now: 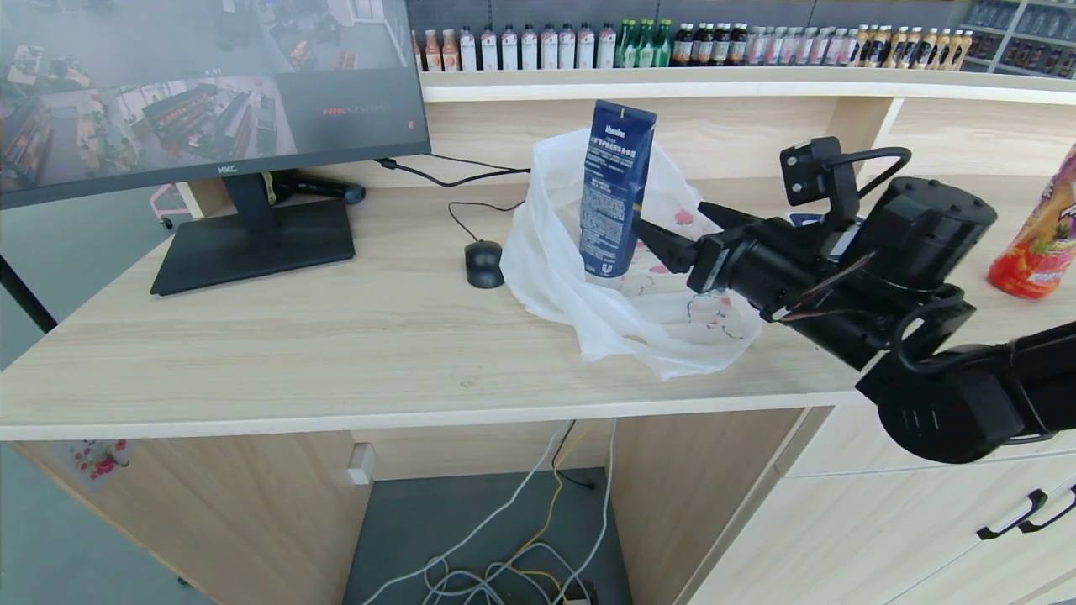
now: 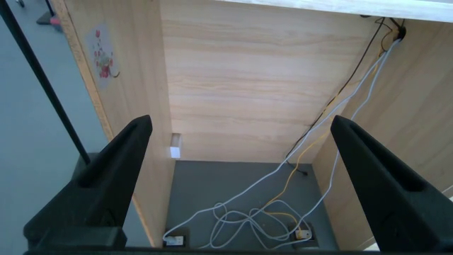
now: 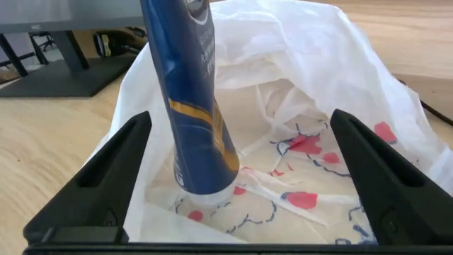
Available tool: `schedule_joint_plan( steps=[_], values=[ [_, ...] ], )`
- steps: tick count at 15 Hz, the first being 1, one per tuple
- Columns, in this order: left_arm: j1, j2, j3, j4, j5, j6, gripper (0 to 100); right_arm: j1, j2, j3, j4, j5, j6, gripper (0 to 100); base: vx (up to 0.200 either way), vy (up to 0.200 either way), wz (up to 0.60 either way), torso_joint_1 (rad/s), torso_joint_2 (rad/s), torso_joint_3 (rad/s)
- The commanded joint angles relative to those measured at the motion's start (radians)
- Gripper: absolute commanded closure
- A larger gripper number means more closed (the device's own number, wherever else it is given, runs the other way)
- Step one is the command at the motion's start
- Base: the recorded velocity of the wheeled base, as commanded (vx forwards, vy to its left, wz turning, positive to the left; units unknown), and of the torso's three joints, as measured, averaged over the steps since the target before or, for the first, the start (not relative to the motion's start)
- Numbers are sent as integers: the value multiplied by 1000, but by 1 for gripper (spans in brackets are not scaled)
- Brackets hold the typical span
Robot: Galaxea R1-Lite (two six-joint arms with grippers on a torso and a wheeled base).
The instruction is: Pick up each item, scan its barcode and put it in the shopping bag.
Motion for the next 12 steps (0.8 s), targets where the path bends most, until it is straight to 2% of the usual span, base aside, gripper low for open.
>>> schedule_joint_plan(
  steps=[1, 7, 11, 12],
  values=[
    [1, 0, 0, 0, 0, 0, 0, -16, -143, 183, -63, 2, 3, 0, 0, 0, 0, 0, 0, 0],
    [-2, 1, 0, 0, 0, 3, 0, -16, -224, 579, -438, -13, -5, 0, 0, 0, 0, 0, 0, 0],
    [-1, 1, 0, 0, 0, 0, 0, -17, -310, 649, -438, -30, -14, 0, 0, 0, 0, 0, 0, 0],
    [-1, 0, 0, 0, 0, 0, 0, -17, -339, 688, -438, -34, -63, 0, 0, 0, 0, 0, 0, 0]
  ],
)
